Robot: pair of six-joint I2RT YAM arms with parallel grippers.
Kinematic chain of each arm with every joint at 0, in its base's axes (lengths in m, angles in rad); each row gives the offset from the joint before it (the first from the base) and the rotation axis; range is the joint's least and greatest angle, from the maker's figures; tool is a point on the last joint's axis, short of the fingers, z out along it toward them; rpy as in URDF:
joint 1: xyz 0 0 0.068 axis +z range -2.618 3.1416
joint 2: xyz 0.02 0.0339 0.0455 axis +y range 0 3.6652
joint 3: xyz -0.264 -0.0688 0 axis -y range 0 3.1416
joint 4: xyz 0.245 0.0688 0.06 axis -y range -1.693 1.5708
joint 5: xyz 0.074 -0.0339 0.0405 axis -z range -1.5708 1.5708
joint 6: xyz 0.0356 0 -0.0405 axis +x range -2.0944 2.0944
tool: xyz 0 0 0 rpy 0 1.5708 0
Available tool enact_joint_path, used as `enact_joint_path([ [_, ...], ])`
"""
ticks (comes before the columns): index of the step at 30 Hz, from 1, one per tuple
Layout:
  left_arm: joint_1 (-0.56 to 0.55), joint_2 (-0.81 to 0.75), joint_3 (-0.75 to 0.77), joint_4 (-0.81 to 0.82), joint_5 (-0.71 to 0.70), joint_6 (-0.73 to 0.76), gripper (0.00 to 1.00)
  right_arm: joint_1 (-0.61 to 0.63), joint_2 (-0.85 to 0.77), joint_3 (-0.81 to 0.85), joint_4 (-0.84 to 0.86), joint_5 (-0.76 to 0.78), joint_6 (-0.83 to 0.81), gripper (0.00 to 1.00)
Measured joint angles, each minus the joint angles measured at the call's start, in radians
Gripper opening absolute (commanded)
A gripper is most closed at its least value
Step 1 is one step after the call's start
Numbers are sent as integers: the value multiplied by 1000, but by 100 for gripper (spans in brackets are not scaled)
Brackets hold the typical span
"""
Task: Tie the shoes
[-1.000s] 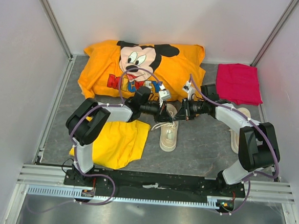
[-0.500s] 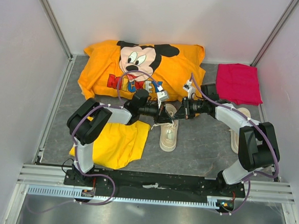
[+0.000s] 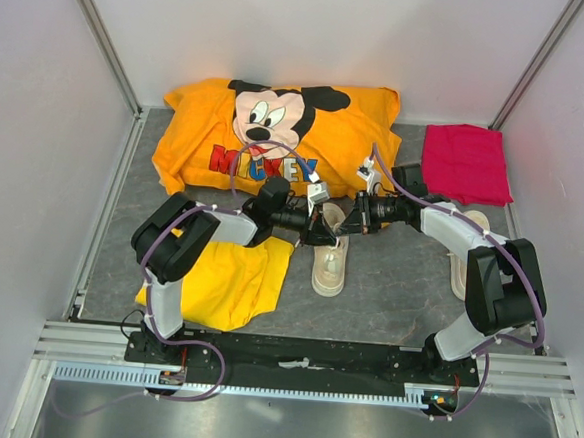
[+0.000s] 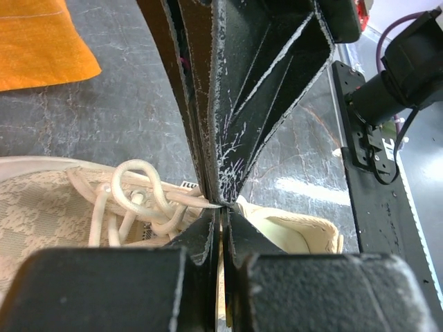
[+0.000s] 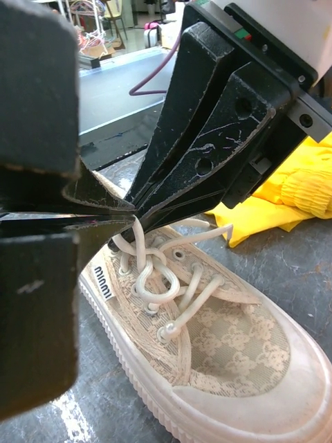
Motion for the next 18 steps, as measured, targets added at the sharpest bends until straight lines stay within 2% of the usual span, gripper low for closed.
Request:
enact_joint_path([
  [2,0,0,0,3,9,0,3,0,0,0,-7,-6,-8,16],
  [4,0,0,0,6,19,0,3,-2,0,0,-15,-10,-19,28],
  [6,-1,0,0,10,28,0,3,-11,0,1,-27,-11,-29,32],
  [11,-10,0,0,32,45,0,3,-55,-8,3,-64,-23,-42,30],
  [12,-11,0,0,35,47,0,3,-66,-12,4,-71,-25,-42,26],
  [14,-11,0,0,35,48,-1,3,-89,-26,5,-81,-33,-43,23],
  [15,-11,0,0,35,48,-1,3,-102,-35,5,-84,-37,-43,17],
  [16,-11,0,0,35,48,-1,3,-111,-42,5,-85,-39,-44,14],
  [18,-11,0,0,35,48,-1,3,-125,-51,5,-89,-38,-52,13],
])
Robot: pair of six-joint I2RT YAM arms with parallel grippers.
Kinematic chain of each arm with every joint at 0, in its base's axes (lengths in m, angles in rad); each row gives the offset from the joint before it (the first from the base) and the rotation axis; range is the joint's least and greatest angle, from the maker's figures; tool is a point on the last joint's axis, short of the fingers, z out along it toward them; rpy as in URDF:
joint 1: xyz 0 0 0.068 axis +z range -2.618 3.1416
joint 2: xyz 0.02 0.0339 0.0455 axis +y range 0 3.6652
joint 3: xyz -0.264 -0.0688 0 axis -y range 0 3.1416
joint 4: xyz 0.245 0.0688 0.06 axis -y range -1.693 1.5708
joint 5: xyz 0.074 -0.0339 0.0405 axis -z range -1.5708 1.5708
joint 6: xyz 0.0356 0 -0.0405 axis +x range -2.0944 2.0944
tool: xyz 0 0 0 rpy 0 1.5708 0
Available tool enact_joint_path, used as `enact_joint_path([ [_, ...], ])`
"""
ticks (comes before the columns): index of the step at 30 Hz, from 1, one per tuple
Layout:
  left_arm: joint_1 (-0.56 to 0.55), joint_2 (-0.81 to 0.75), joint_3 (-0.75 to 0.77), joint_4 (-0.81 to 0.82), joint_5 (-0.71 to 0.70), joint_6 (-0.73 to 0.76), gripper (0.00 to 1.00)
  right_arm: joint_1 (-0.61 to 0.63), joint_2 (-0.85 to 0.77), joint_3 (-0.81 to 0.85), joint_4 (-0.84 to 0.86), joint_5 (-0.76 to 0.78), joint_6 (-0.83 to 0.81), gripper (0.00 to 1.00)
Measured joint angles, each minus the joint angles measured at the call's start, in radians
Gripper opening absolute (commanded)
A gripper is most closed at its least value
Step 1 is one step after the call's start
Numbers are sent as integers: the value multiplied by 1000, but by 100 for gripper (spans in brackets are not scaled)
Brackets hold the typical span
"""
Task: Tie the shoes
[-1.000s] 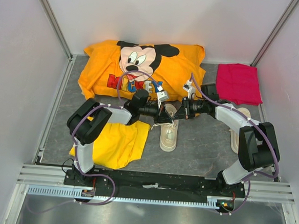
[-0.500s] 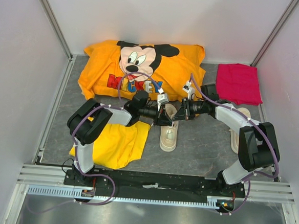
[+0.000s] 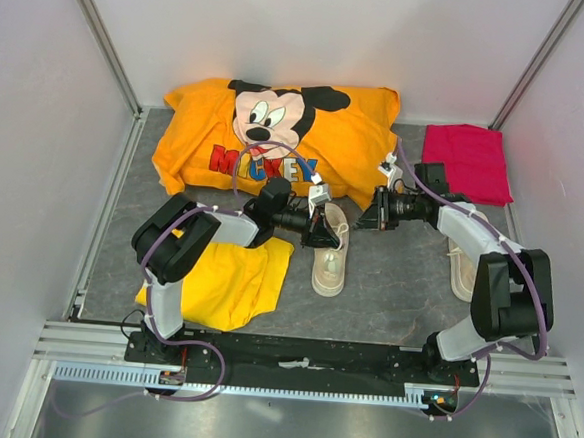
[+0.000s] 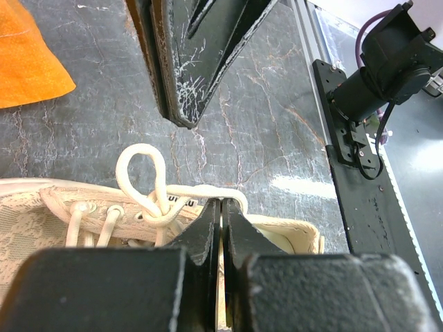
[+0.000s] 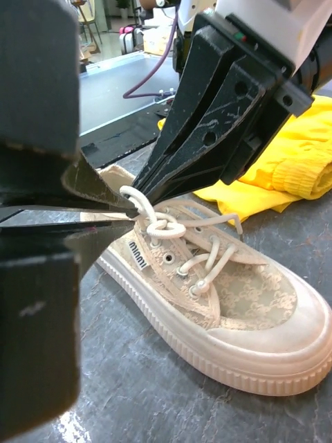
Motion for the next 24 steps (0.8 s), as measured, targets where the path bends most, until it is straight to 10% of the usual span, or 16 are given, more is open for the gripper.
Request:
enact_joint_path([
  [24,0,0,0,0,0,0,3,64,66,8,-51,-2,-16,23],
])
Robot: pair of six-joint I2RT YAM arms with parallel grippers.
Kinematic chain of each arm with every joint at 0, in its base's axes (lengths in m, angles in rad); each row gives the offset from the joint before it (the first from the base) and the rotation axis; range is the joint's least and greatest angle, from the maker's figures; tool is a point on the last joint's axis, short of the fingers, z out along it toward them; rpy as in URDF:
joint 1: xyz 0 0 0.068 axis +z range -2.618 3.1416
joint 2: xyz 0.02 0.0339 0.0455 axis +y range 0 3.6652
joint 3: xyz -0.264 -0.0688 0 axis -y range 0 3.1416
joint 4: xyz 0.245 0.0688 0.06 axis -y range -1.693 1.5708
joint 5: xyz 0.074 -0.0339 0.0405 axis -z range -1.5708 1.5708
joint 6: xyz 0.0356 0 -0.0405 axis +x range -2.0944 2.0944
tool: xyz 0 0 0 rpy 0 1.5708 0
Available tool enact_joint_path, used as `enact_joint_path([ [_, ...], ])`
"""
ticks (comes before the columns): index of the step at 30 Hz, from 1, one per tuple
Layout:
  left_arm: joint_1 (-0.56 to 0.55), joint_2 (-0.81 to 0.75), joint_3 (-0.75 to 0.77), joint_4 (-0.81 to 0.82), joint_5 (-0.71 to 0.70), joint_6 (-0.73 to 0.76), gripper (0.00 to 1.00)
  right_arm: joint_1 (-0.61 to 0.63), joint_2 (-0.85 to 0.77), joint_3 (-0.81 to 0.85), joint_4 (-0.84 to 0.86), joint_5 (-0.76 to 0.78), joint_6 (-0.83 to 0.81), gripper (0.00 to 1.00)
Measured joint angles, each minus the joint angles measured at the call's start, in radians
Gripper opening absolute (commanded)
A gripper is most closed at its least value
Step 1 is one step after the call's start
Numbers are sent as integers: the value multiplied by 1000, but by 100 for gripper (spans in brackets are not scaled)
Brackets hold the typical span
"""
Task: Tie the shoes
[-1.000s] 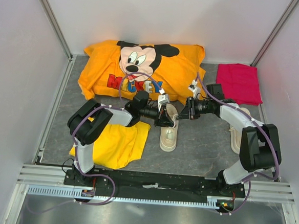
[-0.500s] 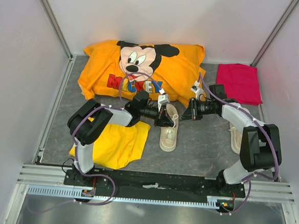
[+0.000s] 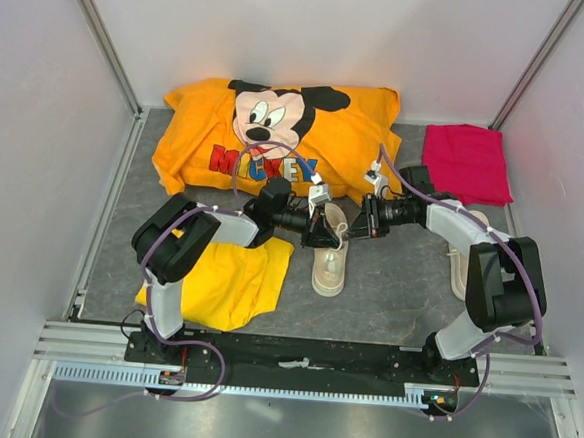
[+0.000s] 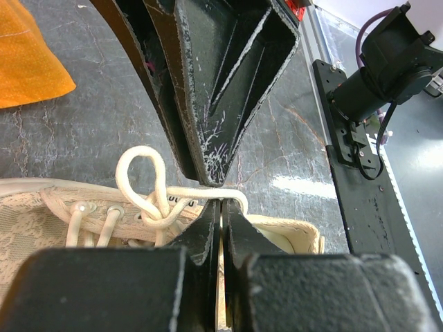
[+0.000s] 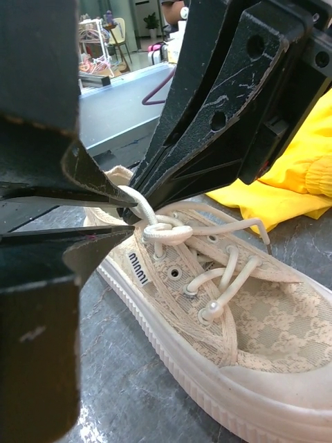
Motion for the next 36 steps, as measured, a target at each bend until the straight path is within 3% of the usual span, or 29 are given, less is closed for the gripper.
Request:
enact_joint_path([
  [12,0,1,0,0,0,0,4,4,15,24,8,-13,11,24],
  [26,0,7,1,-2,1,0,4,26,18,25,7,-14,-1,16],
  [29,0,8,1,-3,0,0,7,26,24,28,0,-14,-9,11],
  [31,0,12,1,-4,0,-1,7,26,34,32,-9,-17,-18,0],
  [36,-1,17,2,-9,2,-8,10,26,61,53,-41,-29,-32,0],
])
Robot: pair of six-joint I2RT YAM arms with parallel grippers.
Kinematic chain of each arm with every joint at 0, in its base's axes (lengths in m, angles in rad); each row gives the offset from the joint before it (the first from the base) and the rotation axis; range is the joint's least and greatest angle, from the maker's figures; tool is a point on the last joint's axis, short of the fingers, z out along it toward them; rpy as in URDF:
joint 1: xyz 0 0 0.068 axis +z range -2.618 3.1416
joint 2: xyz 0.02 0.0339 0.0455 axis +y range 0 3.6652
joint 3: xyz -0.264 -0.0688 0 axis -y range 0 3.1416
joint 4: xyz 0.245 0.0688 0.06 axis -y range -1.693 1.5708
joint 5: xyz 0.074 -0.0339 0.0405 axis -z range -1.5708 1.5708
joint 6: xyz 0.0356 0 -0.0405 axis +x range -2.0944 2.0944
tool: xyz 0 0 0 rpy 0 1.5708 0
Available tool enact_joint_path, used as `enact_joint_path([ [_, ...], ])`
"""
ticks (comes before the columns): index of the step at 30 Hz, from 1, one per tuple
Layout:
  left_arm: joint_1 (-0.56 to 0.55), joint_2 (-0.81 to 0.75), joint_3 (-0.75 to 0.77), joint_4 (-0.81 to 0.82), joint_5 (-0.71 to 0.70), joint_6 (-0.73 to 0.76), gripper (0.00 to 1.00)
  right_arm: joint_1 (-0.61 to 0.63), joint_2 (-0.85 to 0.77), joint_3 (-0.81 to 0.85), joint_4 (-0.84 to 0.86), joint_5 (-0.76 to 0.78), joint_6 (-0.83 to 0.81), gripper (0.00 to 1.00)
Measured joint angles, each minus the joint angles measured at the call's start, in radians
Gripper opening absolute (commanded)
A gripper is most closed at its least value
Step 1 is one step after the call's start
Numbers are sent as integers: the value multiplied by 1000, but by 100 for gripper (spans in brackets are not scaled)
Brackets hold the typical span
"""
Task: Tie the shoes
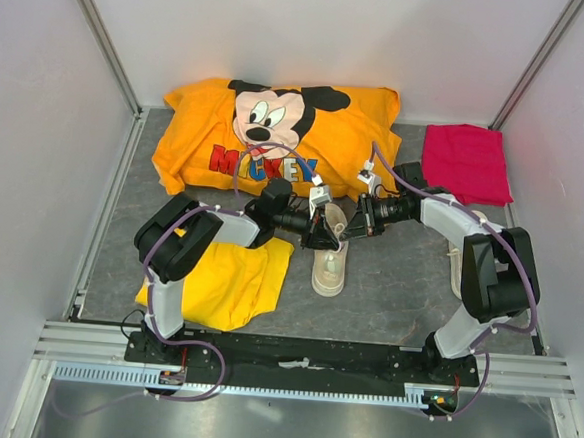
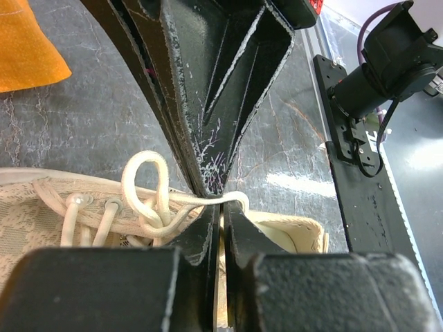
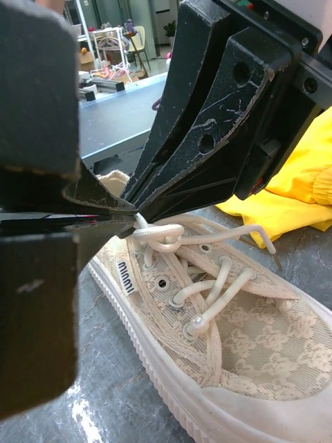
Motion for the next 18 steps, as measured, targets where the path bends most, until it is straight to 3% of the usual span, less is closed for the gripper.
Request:
enact_joint_path([
  [10,11,0,3,0,-2,0,30,0,3,19,-28,8,-21,0],
  [18,33,-7,1,-24,-6,1,36,0,2,21,-28,19,-20,0],
])
